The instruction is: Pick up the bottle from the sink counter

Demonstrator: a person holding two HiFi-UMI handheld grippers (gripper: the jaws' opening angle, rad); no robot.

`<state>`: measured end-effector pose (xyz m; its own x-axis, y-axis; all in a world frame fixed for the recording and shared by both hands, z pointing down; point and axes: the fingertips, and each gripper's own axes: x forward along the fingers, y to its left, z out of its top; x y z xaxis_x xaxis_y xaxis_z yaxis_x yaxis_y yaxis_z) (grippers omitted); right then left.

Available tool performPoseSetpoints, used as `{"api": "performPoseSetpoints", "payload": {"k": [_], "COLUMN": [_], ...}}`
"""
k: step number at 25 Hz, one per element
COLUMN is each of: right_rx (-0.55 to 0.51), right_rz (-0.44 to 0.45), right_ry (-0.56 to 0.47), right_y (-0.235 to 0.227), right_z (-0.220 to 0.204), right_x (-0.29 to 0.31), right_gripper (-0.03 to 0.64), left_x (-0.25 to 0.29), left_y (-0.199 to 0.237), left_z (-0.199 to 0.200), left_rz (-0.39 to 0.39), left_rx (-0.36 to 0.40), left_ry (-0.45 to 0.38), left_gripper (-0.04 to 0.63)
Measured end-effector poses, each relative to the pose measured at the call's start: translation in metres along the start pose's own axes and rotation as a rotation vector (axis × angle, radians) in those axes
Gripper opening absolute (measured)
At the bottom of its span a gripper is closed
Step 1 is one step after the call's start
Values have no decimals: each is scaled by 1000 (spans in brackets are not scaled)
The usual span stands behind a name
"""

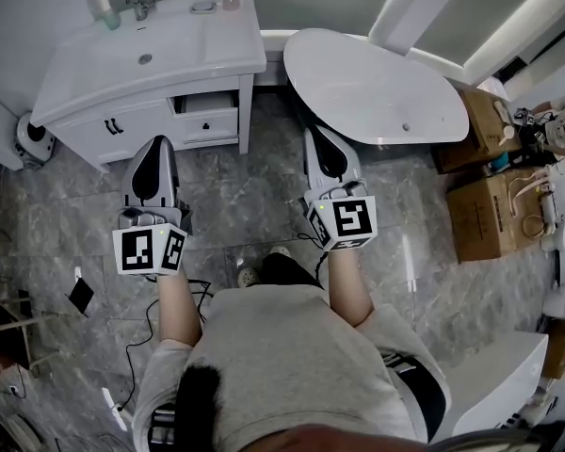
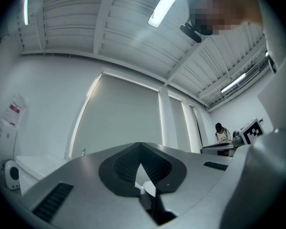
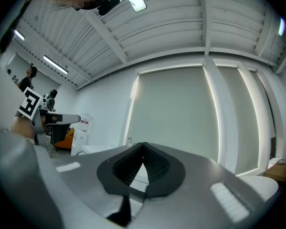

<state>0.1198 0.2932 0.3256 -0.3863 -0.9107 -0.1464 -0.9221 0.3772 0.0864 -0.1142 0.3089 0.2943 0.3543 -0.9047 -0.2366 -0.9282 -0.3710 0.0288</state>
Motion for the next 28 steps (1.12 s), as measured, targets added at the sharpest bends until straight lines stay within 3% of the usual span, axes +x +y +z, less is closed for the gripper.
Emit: {"api": "performPoseSetpoints", "payload": {"k": [10,28], "right_rx": [0,6], "right_rz": [17,84], "right_ry": [-19,-45], "right_y": [-16,-88], "right_z": [-10,-16], "right_x": [54,209], "right_gripper": [11,11], "left_x": [39,194], "left_y": [26,67], "left_z": [-9,-19], "left_rz": [19,45], "left_rx": [13,45], "left_ry": [-12,-30], "left_gripper": [8,8]}}
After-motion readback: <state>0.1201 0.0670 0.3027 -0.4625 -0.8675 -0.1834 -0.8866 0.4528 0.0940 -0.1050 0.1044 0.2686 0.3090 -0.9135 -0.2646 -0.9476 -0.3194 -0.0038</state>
